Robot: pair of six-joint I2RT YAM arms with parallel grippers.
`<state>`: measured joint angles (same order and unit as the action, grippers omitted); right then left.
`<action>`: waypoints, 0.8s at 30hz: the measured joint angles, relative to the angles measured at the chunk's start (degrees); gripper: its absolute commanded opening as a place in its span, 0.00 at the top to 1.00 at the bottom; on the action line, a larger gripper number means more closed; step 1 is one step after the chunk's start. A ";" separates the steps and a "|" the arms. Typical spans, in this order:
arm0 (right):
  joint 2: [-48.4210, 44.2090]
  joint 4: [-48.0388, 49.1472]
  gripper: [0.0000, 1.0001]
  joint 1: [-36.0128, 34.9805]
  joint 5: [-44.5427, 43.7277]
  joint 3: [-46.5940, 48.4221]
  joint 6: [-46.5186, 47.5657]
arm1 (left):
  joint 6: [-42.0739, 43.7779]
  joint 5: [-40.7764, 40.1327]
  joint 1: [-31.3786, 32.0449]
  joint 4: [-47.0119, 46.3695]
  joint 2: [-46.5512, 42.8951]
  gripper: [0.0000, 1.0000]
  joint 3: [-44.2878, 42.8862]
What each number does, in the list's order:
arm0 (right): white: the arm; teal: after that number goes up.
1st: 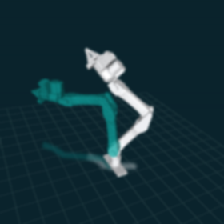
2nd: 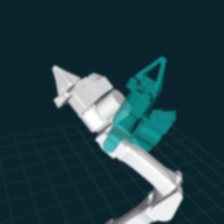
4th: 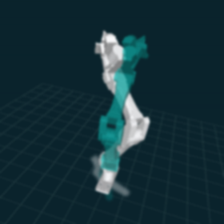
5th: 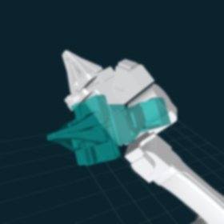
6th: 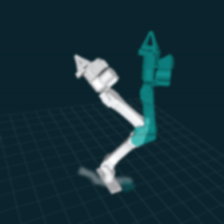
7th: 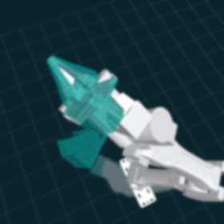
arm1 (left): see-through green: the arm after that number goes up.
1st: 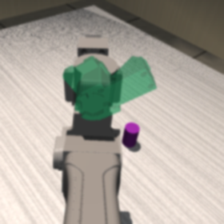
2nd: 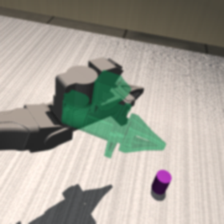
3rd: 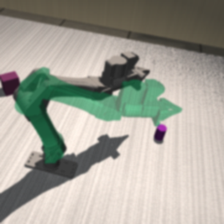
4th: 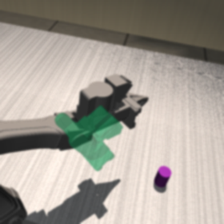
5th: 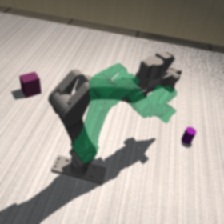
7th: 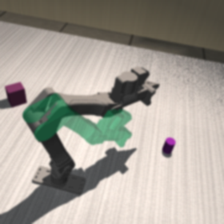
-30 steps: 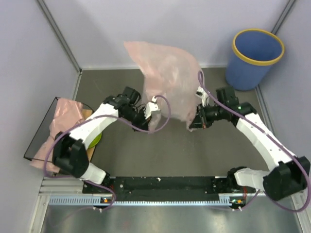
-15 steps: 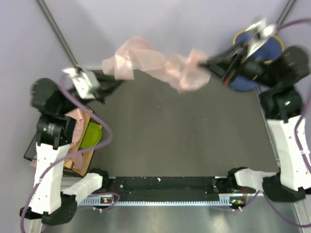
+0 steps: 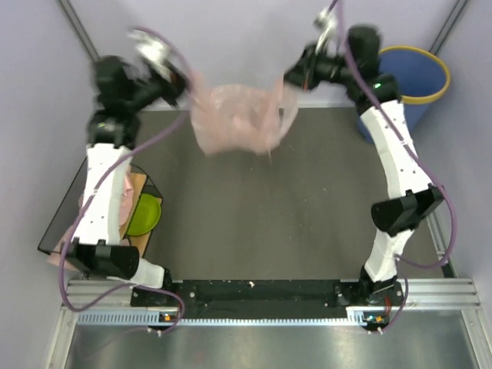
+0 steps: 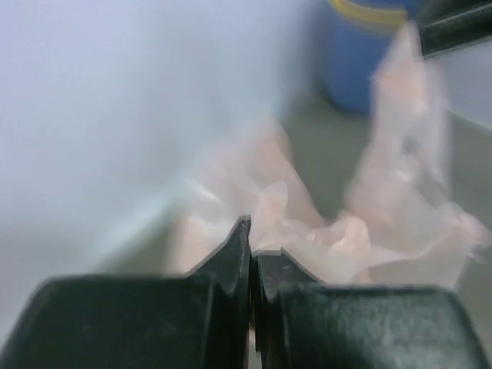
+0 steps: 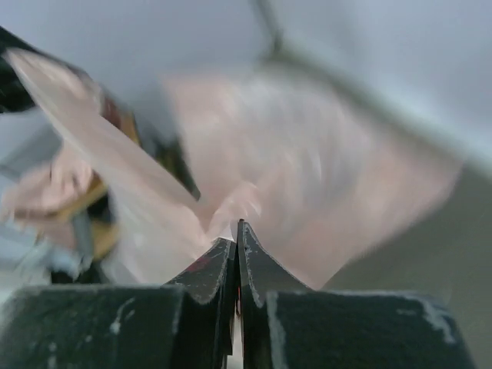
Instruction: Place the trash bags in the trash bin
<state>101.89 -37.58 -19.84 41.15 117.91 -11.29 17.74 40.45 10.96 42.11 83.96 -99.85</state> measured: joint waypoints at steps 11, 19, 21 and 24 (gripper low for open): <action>-45.00 24.17 1.00 -9.62 0.72 -26.69 -0.90 | -18.05 8.28 0.22 -47.41 -34.29 1.00 19.12; -23.50 9.88 0.75 -6.23 -7.65 -44.11 12.98 | -3.58 0.39 -2.47 -12.26 -16.41 1.00 33.68; -18.58 5.53 0.58 -4.61 -9.03 -43.15 13.75 | -7.74 0.52 -4.63 -11.61 -15.89 1.00 34.18; -17.18 1.14 0.32 -0.44 -9.46 -35.74 13.86 | -16.57 2.27 -4.87 -19.08 -19.65 1.00 32.44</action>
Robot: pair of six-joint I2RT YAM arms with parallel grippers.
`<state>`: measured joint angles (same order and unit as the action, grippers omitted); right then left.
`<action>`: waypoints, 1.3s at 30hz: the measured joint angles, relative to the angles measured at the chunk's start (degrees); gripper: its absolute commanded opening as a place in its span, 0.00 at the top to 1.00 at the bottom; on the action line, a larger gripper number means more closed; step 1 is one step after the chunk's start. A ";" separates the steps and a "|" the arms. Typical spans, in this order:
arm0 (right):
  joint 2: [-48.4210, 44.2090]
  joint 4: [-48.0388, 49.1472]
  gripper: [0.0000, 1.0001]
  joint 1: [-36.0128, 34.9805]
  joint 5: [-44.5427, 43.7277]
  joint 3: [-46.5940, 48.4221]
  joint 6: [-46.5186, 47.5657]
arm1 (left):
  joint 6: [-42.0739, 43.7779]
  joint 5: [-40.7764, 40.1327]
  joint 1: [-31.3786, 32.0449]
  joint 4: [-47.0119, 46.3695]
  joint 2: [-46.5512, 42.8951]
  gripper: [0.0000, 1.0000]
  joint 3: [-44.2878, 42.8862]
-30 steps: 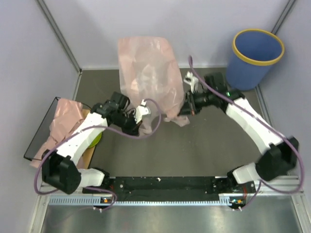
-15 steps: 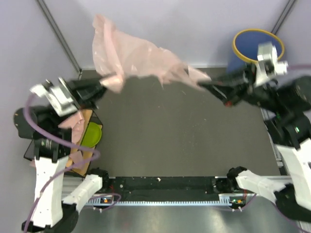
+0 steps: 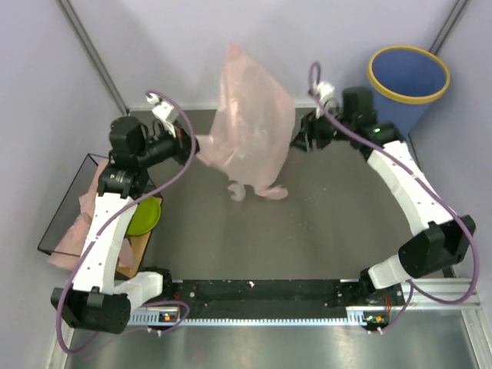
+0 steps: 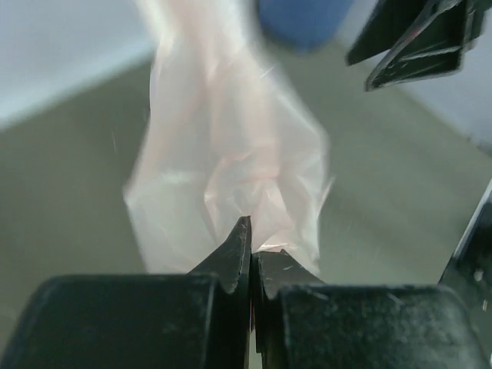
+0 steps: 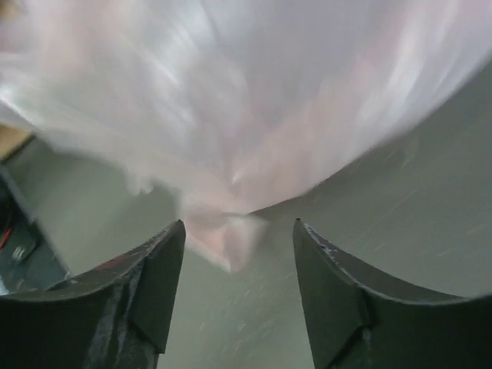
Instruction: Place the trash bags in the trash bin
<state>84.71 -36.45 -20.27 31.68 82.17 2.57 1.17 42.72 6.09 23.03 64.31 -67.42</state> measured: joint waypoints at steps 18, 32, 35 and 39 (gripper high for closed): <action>-1.27 -5.68 0.05 28.52 -6.19 21.38 25.00 | -20.79 -5.79 0.22 -21.75 1.84 1.00 -4.04; 28.33 -9.09 0.09 30.32 -17.25 42.62 46.58 | -20.09 -4.35 0.20 -21.64 0.79 1.00 1.18; 31.67 -9.68 0.18 30.36 -17.46 43.52 50.38 | -19.63 -4.13 0.20 -21.53 0.79 1.00 1.27; 33.14 -14.03 0.43 30.40 -16.17 43.50 54.90 | -19.17 -3.98 0.07 -21.24 0.57 1.00 1.40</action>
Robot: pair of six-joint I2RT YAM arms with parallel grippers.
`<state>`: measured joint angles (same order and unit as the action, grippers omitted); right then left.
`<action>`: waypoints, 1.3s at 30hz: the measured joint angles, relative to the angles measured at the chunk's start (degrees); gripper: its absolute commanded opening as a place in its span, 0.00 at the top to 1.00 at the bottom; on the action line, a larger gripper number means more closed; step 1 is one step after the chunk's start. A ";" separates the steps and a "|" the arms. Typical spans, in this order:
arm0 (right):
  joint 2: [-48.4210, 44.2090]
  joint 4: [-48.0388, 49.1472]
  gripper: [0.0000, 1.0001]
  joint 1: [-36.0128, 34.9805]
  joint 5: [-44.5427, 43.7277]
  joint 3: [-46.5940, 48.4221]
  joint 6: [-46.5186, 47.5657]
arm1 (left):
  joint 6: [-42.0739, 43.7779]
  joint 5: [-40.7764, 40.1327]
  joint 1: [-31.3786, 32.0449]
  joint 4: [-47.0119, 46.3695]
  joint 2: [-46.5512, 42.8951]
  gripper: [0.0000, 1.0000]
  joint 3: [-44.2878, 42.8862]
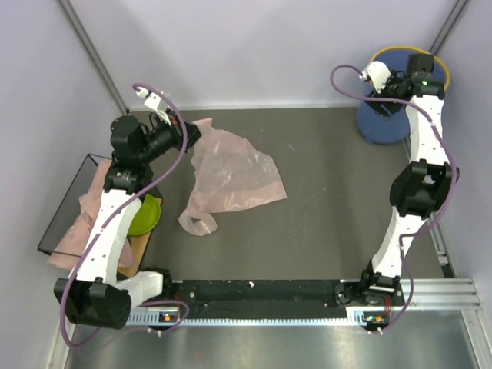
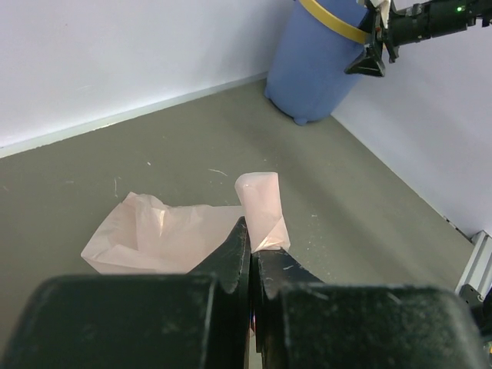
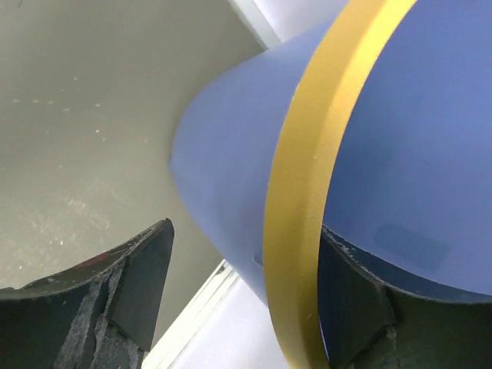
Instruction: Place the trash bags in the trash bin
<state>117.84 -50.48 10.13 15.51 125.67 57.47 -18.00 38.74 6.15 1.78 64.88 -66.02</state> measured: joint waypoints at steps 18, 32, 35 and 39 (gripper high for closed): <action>-14.88 -24.48 1.00 -4.17 15.21 -0.07 -3.23 | 1.81 0.76 -1.40 3.45 -1.92 1.00 0.02; -43.78 -27.58 1.00 -40.98 8.33 -30.05 -17.18 | 0.96 0.83 -2.38 3.43 -2.80 1.00 0.02; -43.32 -27.30 1.00 -44.04 3.85 -32.89 -20.68 | 0.98 0.74 -2.43 3.43 -3.50 1.00 0.02; -43.85 -26.51 1.00 -48.13 1.44 -34.51 -23.96 | 1.90 -1.99 -2.51 3.54 -4.66 1.00 0.02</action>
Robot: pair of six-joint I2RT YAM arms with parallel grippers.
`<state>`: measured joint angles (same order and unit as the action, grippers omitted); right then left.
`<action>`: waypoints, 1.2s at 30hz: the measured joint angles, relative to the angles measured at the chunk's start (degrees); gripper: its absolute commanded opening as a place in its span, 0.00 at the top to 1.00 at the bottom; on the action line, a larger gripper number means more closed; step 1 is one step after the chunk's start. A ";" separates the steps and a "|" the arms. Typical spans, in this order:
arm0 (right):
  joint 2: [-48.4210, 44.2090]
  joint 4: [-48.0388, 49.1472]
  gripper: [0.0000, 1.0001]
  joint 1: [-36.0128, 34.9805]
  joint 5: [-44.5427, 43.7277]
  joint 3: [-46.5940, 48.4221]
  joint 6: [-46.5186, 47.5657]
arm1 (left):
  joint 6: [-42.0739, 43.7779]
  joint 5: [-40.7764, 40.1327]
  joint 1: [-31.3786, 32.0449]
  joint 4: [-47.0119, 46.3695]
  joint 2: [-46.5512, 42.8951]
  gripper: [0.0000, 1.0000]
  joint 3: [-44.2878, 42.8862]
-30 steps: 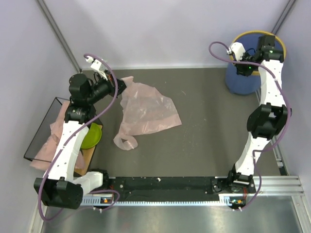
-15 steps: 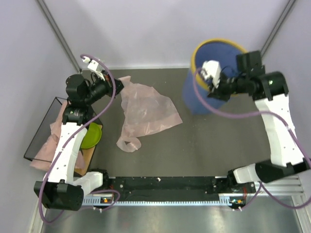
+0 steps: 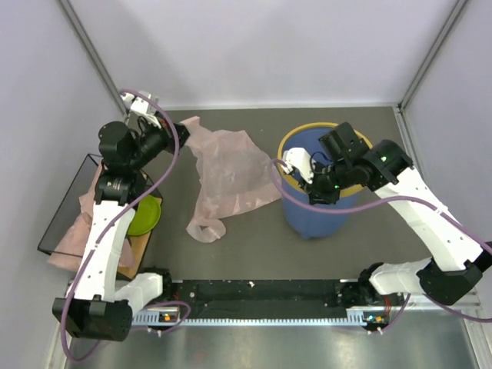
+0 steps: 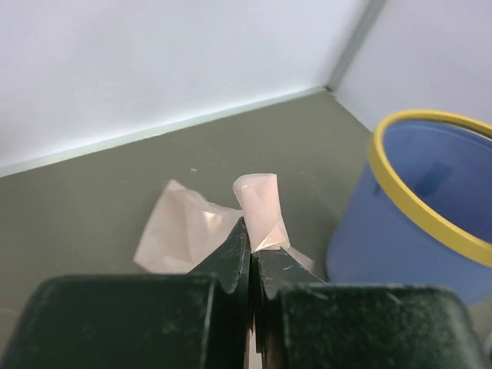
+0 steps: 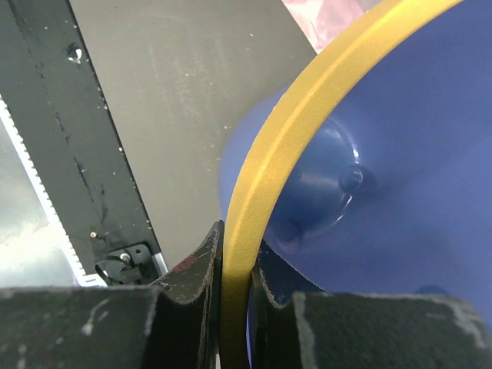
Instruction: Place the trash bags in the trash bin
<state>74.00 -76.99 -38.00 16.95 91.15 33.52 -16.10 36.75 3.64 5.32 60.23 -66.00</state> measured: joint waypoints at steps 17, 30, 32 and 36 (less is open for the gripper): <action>-0.59 5.84 0.42 -8.17 0.26 -1.46 -6.51 | 5.73 -20.00 -4.87 0.20 -1.27 1.00 -1.31; -2.64 1.01 0.81 -8.39 2.99 3.19 -4.15 | 4.02 -16.81 -5.01 -0.28 -1.57 1.00 -1.31; -3.43 0.26 0.88 -8.46 4.66 3.52 -3.48 | 3.76 -16.57 -5.01 -0.35 -1.57 1.00 -1.31; -4.09 -0.85 1.00 -8.48 6.78 3.54 -3.48 | 3.56 -16.00 -5.01 -0.52 -1.57 1.00 -1.31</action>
<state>69.91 -77.84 -46.48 23.73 94.70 30.04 -12.53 20.75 -1.37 4.80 58.65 -67.31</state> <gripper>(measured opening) 0.091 0.006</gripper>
